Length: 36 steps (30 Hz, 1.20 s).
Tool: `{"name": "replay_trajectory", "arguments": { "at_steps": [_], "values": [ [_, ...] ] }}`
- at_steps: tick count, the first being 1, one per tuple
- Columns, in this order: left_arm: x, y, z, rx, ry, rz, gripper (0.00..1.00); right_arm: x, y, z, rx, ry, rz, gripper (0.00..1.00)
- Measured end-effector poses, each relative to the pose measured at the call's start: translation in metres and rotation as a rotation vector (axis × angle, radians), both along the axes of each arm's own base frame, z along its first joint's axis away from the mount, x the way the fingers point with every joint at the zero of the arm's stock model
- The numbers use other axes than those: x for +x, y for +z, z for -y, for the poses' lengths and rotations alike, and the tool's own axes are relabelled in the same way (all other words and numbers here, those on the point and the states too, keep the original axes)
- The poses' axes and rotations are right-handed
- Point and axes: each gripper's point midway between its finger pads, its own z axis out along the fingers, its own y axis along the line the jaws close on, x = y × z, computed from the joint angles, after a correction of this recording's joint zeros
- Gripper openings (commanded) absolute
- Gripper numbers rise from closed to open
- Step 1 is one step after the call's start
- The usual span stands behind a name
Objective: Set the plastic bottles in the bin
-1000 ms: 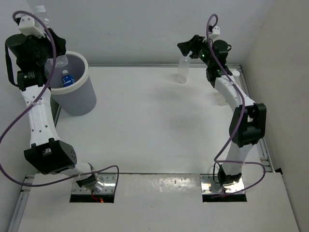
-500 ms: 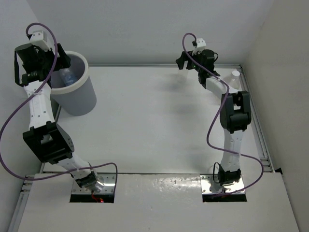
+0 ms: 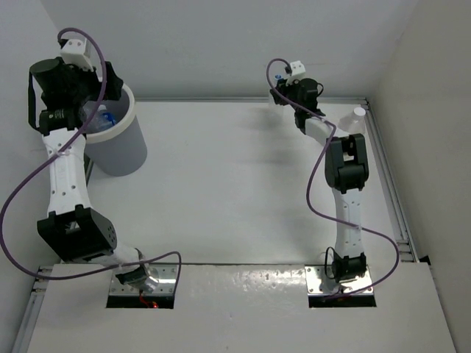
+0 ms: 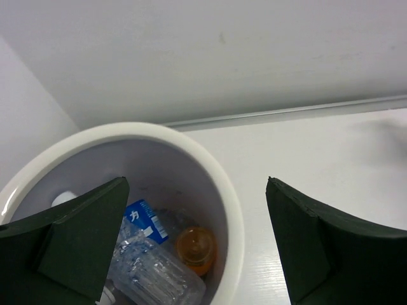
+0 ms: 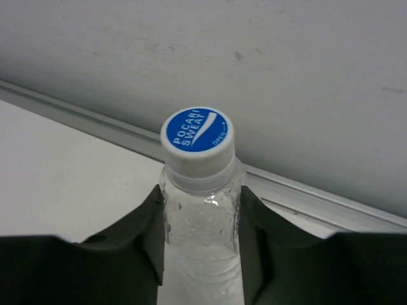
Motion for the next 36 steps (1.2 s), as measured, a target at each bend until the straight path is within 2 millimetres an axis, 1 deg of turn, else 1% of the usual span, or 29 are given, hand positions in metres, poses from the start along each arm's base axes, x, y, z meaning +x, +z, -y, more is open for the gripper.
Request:
{"name": "replay_trajectory", "arguments": {
  "at_steps": [1,4,6,8,10,12,13,15,17,19,20,21,22,24,25,27,28,31,33,36],
  "values": [
    [-0.002,0.004,0.007,0.012,-0.023,0.011,0.96,0.001,-0.001,0.0,0.001,0.001,-0.001,0.15],
    [-0.009,0.013,0.022,0.033,-0.076,0.034,0.96,0.0,-0.003,0.0,-0.002,0.002,-0.007,0.0],
    [-0.011,0.015,0.03,0.045,-0.1,0.04,0.96,-0.002,-0.004,-0.001,0.004,0.004,-0.006,0.0],
    [-0.011,0.015,0.036,0.051,-0.121,0.042,0.96,-0.008,-0.003,0.0,0.011,0.009,-0.007,0.0],
    [-0.012,0.013,0.046,0.053,-0.153,0.039,0.96,-0.022,-0.002,-0.001,0.025,0.02,-0.029,0.0],
    [-0.013,0.01,0.06,0.056,-0.205,0.036,0.96,-0.037,0.004,-0.001,0.051,0.032,-0.051,0.0],
    [-0.015,0.008,0.067,0.056,-0.234,0.034,0.96,-0.044,0.011,-0.001,0.07,0.04,-0.057,0.0],
    [-0.019,0.004,0.088,0.053,-0.306,0.031,0.97,-0.058,0.034,-0.005,0.128,0.06,-0.059,0.0],
    [-0.026,0.001,0.118,0.042,-0.406,0.027,0.97,-0.072,0.072,-0.009,0.2,0.09,-0.04,0.0],
    [-0.034,-0.004,0.155,0.024,-0.517,0.019,0.97,-0.09,0.119,-0.018,0.278,0.148,-0.004,0.0],
    [-0.038,-0.007,0.172,0.013,-0.568,0.013,0.97,-0.102,0.142,-0.023,0.316,0.181,0.013,0.0],
    [-0.044,-0.01,0.191,0.003,-0.62,0.005,0.97,-0.113,0.158,-0.028,0.355,0.218,0.015,0.0],
    [-0.048,-0.014,0.208,-0.007,-0.662,-0.006,0.97,-0.131,0.184,-0.033,0.382,0.256,0.04,0.0],
    [-0.06,-0.022,0.24,-0.028,-0.741,-0.034,0.97,-0.163,0.216,-0.047,0.436,0.336,0.052,0.0],
    [-0.066,-0.026,0.255,-0.035,-0.778,-0.046,0.97,-0.181,0.229,-0.056,0.46,0.381,0.053,0.0],
    [-0.077,-0.029,0.279,-0.049,-0.831,-0.061,0.97,-0.213,0.246,-0.075,0.499,0.469,0.046,0.0],
    [-0.082,-0.028,0.29,-0.051,-0.854,-0.063,0.97,-0.227,0.252,-0.085,0.521,0.51,0.034,0.0],
    [-0.096,-0.027,0.315,-0.065,-0.915,-0.069,0.97,-0.26,0.256,-0.11,0.57,0.619,-0.022,0.0],
    [-0.103,-0.026,0.327,-0.077,-0.942,-0.075,0.97,-0.272,0.256,-0.119,0.597,0.666,-0.067,0.0],
    [-0.112,-0.021,0.342,-0.111,-0.976,-0.073,0.97,-0.282,0.256,-0.126,0.624,0.711,-0.116,0.0]
  ]
}}
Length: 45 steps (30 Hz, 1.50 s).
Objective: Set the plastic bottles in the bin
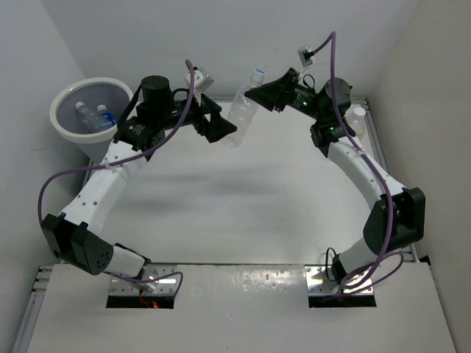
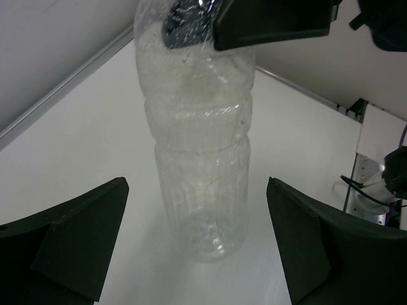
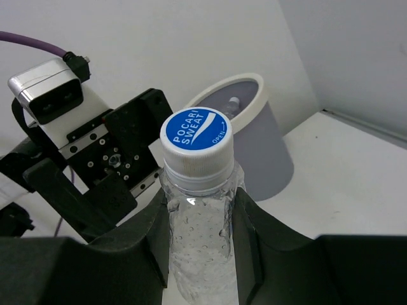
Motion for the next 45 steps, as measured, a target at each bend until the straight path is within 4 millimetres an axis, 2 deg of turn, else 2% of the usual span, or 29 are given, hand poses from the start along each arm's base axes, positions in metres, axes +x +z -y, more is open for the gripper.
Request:
{"name": "replay_trajectory", "arguments": {
  "at_steps": [5,8,10,11,12,13,14,15,17,18,20,21,24,25,26,27,29,32,34,36,37,39,40,41,43,45],
  "values": [
    [-0.013,0.007,0.023,-0.046,-0.051,-0.023,0.97,-0.016,0.004,-0.011,0.02,0.074,-0.019,0.0],
    [-0.013,0.005,0.031,-0.068,-0.062,-0.05,0.97,-0.025,0.008,-0.018,0.029,0.114,-0.026,0.0],
    [-0.01,0.001,0.035,-0.079,-0.062,-0.076,0.93,-0.033,0.01,-0.021,0.033,0.142,-0.028,0.0],
    [-0.01,0.0,0.036,-0.083,-0.063,-0.088,0.91,-0.035,0.012,-0.021,0.034,0.146,-0.026,0.0],
    [-0.01,-0.001,0.038,-0.089,-0.073,-0.103,0.76,-0.037,0.013,-0.022,0.033,0.152,-0.019,0.0],
    [-0.011,-0.001,0.039,-0.096,-0.082,-0.112,0.66,-0.037,0.014,-0.023,0.033,0.153,-0.013,0.03],
    [-0.013,0.0,0.04,-0.103,-0.096,-0.117,0.56,-0.036,0.013,-0.022,0.032,0.145,-0.009,0.26],
    [-0.012,0.0,0.039,-0.105,-0.095,-0.117,0.36,-0.035,0.013,-0.021,0.03,0.141,-0.01,0.4],
    [-0.011,0.0,0.035,-0.108,-0.094,-0.126,0.21,-0.032,0.012,-0.019,0.025,0.125,-0.013,0.66],
    [-0.009,-0.001,0.03,-0.107,-0.091,-0.136,0.17,-0.029,0.011,-0.018,0.018,0.113,-0.008,0.75],
    [0.01,0.001,0.006,-0.105,-0.005,-0.132,0.13,-0.021,0.01,-0.005,-0.001,0.079,-0.012,0.83],
    [0.026,0.005,-0.017,-0.11,0.069,-0.133,0.13,-0.013,0.01,0.005,-0.008,0.044,-0.012,0.83],
    [0.071,0.03,-0.103,-0.133,0.333,-0.083,0.13,0.019,0.013,0.053,-0.027,-0.112,-0.004,0.85],
    [0.082,0.041,-0.141,-0.138,0.44,-0.059,0.13,0.034,0.012,0.078,-0.042,-0.191,0.005,0.85],
    [0.089,0.054,-0.173,-0.139,0.534,-0.025,0.13,0.043,0.012,0.095,-0.054,-0.246,0.012,0.85],
    [0.094,0.068,-0.211,-0.135,0.639,0.018,0.13,0.053,0.01,0.121,-0.072,-0.32,0.02,0.87],
    [0.095,0.087,-0.259,-0.118,0.788,0.082,0.13,0.066,0.005,0.16,-0.105,-0.434,0.02,0.87],
    [0.092,0.103,-0.313,-0.068,0.946,0.164,0.15,0.076,-0.004,0.213,-0.161,-0.588,0.01,0.87],
    [0.094,0.095,-0.338,-0.033,1.007,0.17,0.16,0.079,-0.012,0.241,-0.191,-0.667,-0.016,0.88],
    [0.102,0.072,-0.356,0.001,1.036,0.134,0.21,0.079,-0.02,0.266,-0.221,-0.738,-0.044,0.88],
    [0.107,0.055,-0.363,0.02,1.044,0.107,0.39,0.078,-0.024,0.278,-0.241,-0.774,-0.051,0.88],
    [0.118,0.016,-0.371,0.05,1.054,0.027,0.62,0.074,-0.033,0.297,-0.284,-0.834,-0.064,0.89],
    [0.123,-0.004,-0.374,0.064,1.055,-0.014,0.87,0.071,-0.036,0.306,-0.312,-0.862,-0.064,0.89],
    [0.127,-0.02,-0.377,0.077,1.056,-0.046,0.97,0.069,-0.039,0.312,-0.338,-0.883,-0.063,0.89],
    [0.134,-0.046,-0.381,0.095,1.064,-0.106,1.0,0.066,-0.042,0.322,-0.387,-0.908,-0.052,0.9],
    [0.137,-0.059,-0.384,0.121,1.08,-0.13,1.0,0.063,-0.049,0.331,-0.444,-0.927,-0.041,0.9]
  ]
}}
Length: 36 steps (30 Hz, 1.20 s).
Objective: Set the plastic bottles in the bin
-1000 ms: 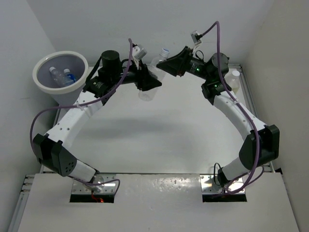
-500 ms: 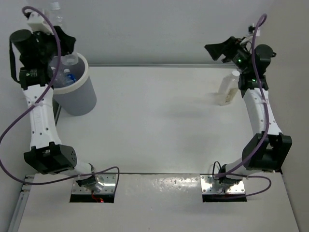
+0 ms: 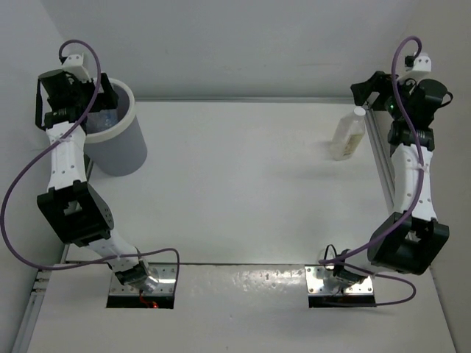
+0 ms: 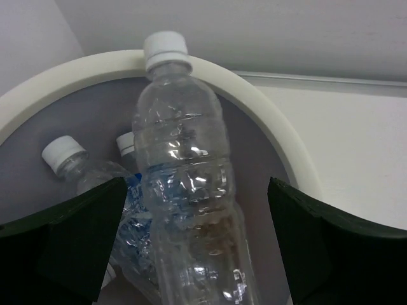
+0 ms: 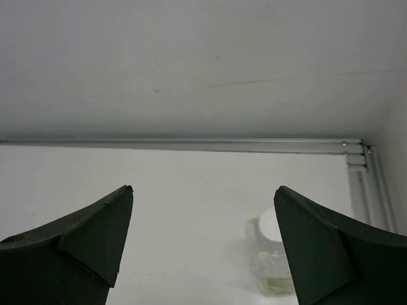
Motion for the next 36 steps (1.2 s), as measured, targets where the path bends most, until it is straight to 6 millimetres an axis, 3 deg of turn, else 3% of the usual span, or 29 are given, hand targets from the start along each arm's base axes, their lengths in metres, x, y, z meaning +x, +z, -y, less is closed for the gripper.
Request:
{"name": "replay_trajectory", "arguments": {
  "at_steps": [4,8,15,22,25,26,29,30,31,34,36],
  "values": [
    [0.003,0.003,0.006,0.027,-0.001,0.007,1.0,-0.002,-0.021,0.011,-0.097,-0.015,-0.046,0.92],
    [0.002,0.019,0.031,0.052,-0.047,0.04,1.0,0.004,-0.052,0.021,-0.163,-0.024,-0.115,0.94],
    [-0.012,0.068,0.092,0.113,-0.169,0.154,1.0,0.019,-0.142,0.037,-0.205,-0.014,-0.301,0.99],
    [-0.021,0.09,0.12,0.173,-0.222,0.211,1.0,0.027,-0.207,0.042,-0.193,0.015,-0.433,0.98],
    [-0.021,0.086,0.123,0.193,-0.225,0.204,1.0,0.028,-0.223,0.043,-0.198,0.025,-0.459,0.85],
    [-0.021,0.082,0.124,0.196,-0.229,0.198,1.0,0.028,-0.227,0.043,-0.203,0.028,-0.464,0.7],
    [-0.022,0.068,0.131,0.192,-0.256,0.171,1.0,0.03,-0.228,0.044,-0.216,0.032,-0.456,0.51],
    [-0.022,0.062,0.135,0.187,-0.275,0.161,1.0,0.03,-0.228,0.043,-0.213,0.033,-0.452,0.38],
    [-0.023,0.059,0.141,0.178,-0.307,0.158,1.0,0.03,-0.227,0.043,-0.212,0.038,-0.447,0.31],
    [-0.031,0.05,0.166,0.124,-0.446,0.149,1.0,0.029,-0.219,0.031,-0.17,0.084,-0.426,0.2],
    [-0.039,0.052,0.188,0.077,-0.566,0.161,1.0,0.025,-0.201,0.014,-0.108,0.144,-0.393,0.17]
  ]
}}
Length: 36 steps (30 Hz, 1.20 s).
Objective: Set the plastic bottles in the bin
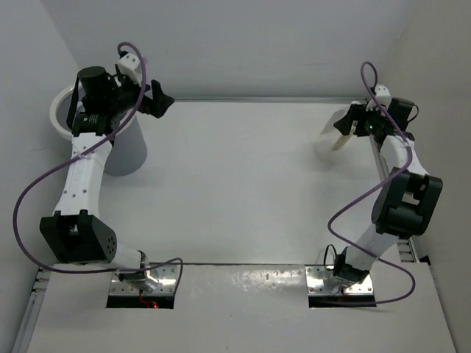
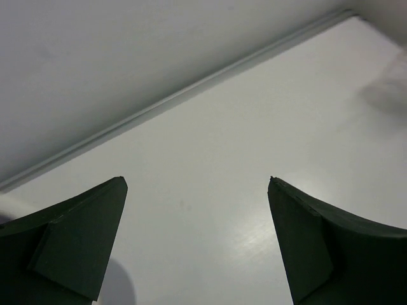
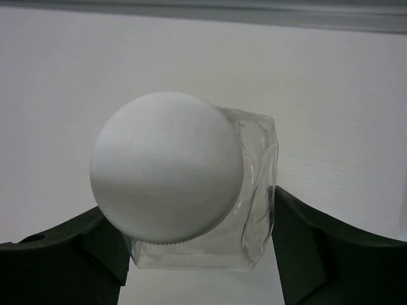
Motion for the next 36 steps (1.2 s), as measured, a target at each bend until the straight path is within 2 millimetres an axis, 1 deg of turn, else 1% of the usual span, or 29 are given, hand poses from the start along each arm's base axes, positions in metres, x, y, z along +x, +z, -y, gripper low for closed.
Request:
{"name": "replay_trajectory", "arguments": {
  "at_steps": [2,5,6,8,10,11,12,14,16,18,20,23,26,27,28,29,30,31,32,33,34,35,36],
  "values": [
    [-0.012,0.003,0.026,-0.042,-0.128,-0.007,1.0,-0.007,0.031,-0.023,0.086,0.069,0.044,0.14],
    [-0.034,0.007,0.074,-0.089,-0.32,-0.025,1.0,-0.022,0.1,-0.069,0.174,0.238,0.15,0.12],
    [-0.044,0.007,0.093,-0.098,-0.387,-0.032,1.0,-0.03,0.121,-0.088,0.188,0.303,0.184,0.11],
    [-0.064,0.007,0.132,-0.1,-0.512,-0.043,1.0,-0.052,0.16,-0.135,0.218,0.453,0.244,0.04],
    [-0.086,0.004,0.165,-0.097,-0.618,-0.056,1.0,-0.082,0.186,-0.185,0.25,0.613,0.279,0.0],
    [-0.098,0.003,0.183,-0.093,-0.67,-0.062,1.0,-0.097,0.195,-0.205,0.267,0.681,0.287,0.0],
    [-0.108,0.002,0.196,-0.089,-0.709,-0.067,1.0,-0.115,0.203,-0.229,0.282,0.76,0.295,0.0],
    [-0.126,-0.002,0.217,-0.081,-0.779,-0.078,1.0,-0.142,0.211,-0.257,0.304,0.86,0.298,0.0],
    [-0.139,-0.005,0.232,-0.074,-0.819,-0.086,1.0,-0.164,0.217,-0.278,0.326,0.941,0.293,0.0],
    [-0.149,-0.008,0.244,-0.066,-0.849,-0.091,1.0,-0.179,0.221,-0.292,0.343,0.996,0.286,0.0],
    [-0.158,-0.012,0.254,-0.055,-0.871,-0.096,1.0,-0.189,0.222,-0.303,0.357,1.04,0.274,0.0],
    [-0.173,-0.017,0.268,-0.039,-0.91,-0.104,1.0,-0.201,0.22,-0.314,0.372,1.082,0.249,0.0],
    [-0.185,-0.019,0.28,-0.032,-0.948,-0.106,0.99,-0.21,0.221,-0.32,0.382,1.108,0.236,0.0],
    [-0.189,-0.02,0.283,-0.031,-0.959,-0.108,0.96,-0.213,0.221,-0.321,0.384,1.117,0.233,0.03],
    [-0.191,-0.02,0.284,-0.031,-0.965,-0.109,0.86,-0.215,0.222,-0.322,0.385,1.121,0.232,0.11],
    [-0.191,-0.021,0.284,-0.034,-0.963,-0.116,0.77,-0.217,0.221,-0.322,0.388,1.124,0.225,0.25],
    [-0.191,-0.02,0.284,-0.044,-0.961,-0.128,0.68,-0.218,0.222,-0.322,0.387,1.125,0.227,0.57],
    [-0.187,-0.019,0.281,-0.054,-0.949,-0.131,0.6,-0.217,0.222,-0.321,0.386,1.118,0.226,0.69],
    [-0.185,-0.017,0.279,-0.069,-0.949,-0.138,0.39,-0.214,0.222,-0.32,0.386,1.101,0.224,0.76],
    [-0.183,-0.015,0.277,-0.087,-0.949,-0.142,0.29,-0.211,0.224,-0.32,0.386,1.085,0.225,0.82],
    [-0.178,-0.013,0.274,-0.112,-0.937,-0.156,0.23,-0.207,0.227,-0.32,0.386,1.058,0.232,0.89],
    [-0.171,-0.011,0.266,-0.138,-0.911,-0.178,0.21,-0.2,0.228,-0.315,0.382,1.026,0.241,0.93],
    [-0.155,-0.008,0.251,-0.165,-0.849,-0.195,0.19,-0.189,0.231,-0.304,0.385,0.972,0.248,0.96]
  ]
}}
